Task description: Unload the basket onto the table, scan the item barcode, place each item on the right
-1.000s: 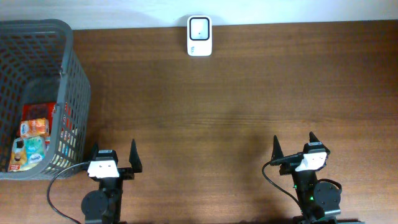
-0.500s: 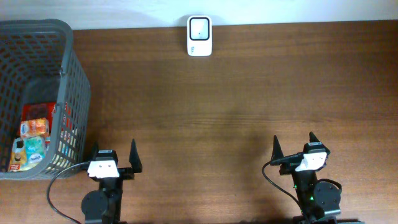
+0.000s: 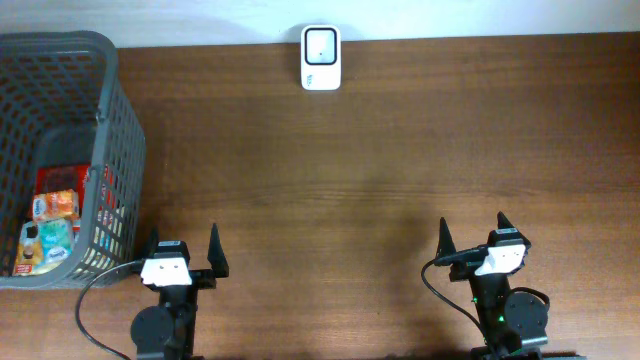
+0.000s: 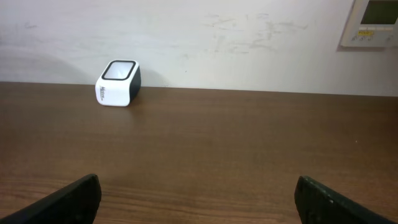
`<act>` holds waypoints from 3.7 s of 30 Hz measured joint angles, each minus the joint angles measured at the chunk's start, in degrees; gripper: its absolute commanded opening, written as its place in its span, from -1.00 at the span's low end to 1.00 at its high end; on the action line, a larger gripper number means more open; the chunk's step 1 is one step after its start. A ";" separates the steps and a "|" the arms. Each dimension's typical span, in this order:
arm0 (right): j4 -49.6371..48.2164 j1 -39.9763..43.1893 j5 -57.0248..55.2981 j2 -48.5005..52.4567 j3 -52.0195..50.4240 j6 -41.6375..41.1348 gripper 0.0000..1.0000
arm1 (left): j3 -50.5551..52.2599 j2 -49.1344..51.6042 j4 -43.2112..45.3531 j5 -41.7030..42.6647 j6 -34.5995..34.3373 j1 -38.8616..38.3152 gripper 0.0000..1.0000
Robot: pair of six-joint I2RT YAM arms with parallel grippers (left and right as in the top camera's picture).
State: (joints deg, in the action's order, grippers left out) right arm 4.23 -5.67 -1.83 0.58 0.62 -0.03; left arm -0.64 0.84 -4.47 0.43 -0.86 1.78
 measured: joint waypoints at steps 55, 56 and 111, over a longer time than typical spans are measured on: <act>0.02 0.00 0.02 0.00 0.00 0.00 0.97 | -43.30 24.00 -3.61 33.03 -4.63 -0.15 0.98; 0.02 0.00 0.00 0.00 0.00 0.00 0.97 | -44.89 26.43 -2.54 32.65 -4.68 -0.15 0.98; 0.02 0.00 0.22 0.00 0.00 0.00 0.97 | -108.93 121.92 -63.98 -11.50 -30.49 33.05 -0.22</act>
State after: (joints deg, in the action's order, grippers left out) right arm 4.25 -5.67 -1.61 0.58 0.62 -0.03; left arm -109.58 122.76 -68.45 -11.07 -31.35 34.83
